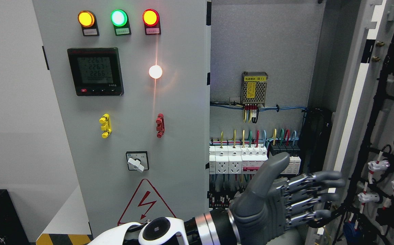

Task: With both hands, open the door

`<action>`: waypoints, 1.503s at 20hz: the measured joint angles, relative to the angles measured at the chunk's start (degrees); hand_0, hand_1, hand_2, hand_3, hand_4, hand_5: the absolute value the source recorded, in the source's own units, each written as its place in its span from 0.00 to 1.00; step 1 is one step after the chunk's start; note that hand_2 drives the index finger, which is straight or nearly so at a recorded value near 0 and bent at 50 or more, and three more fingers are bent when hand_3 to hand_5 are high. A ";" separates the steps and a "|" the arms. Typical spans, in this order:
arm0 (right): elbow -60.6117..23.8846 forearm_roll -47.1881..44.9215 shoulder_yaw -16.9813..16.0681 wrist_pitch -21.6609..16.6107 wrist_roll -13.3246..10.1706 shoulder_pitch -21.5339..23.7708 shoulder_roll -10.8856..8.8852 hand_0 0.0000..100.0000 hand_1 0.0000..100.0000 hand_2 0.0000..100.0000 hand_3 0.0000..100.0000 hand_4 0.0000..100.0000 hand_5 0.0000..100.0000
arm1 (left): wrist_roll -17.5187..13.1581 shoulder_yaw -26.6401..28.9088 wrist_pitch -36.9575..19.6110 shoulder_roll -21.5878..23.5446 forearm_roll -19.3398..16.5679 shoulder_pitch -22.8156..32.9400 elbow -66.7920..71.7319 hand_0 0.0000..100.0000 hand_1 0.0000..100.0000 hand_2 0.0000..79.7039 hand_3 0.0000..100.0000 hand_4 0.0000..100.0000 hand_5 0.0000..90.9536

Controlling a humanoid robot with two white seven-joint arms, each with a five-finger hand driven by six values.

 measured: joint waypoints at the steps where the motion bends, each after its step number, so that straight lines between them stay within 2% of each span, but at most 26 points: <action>1: 0.01 0.00 0.00 0.00 0.00 0.00 0.00 0.19 0.00 0.00 0.00 0.00 0.00 | -0.09 0.10 -0.04 1.15 -0.73 1.69 -0.35 0.00 0.00 0.00 0.00 0.00 0.00; 9: 0.00 0.00 0.00 0.00 0.00 0.00 0.00 0.19 0.00 0.00 0.00 0.00 0.00 | -0.40 0.63 -0.37 8.22 -8.46 15.13 -1.64 0.00 0.00 0.00 0.00 0.00 0.00; 16: 0.00 0.00 0.00 0.00 0.00 0.00 0.00 0.19 0.00 0.00 0.00 0.00 0.00 | -0.45 2.09 -2.31 11.15 -17.36 29.43 0.84 0.00 0.00 0.00 0.00 0.00 0.00; 22: 0.01 0.00 0.00 0.00 0.01 0.00 0.00 0.19 0.00 0.00 0.00 0.00 0.00 | -0.46 5.42 -2.78 11.01 -24.82 42.73 5.79 0.00 0.00 0.00 0.00 0.00 0.00; 28: 0.01 0.00 0.00 0.01 0.01 0.00 0.00 0.19 0.00 0.00 0.00 0.00 0.00 | -0.52 9.27 -3.05 7.94 -29.85 53.04 15.10 0.00 0.00 0.00 0.00 0.00 0.00; 30: 0.01 0.00 0.00 0.01 0.01 0.00 0.00 0.19 0.00 0.00 0.00 0.00 0.00 | -0.60 10.46 -4.80 6.36 -31.89 55.49 19.53 0.00 0.00 0.00 0.00 0.00 0.00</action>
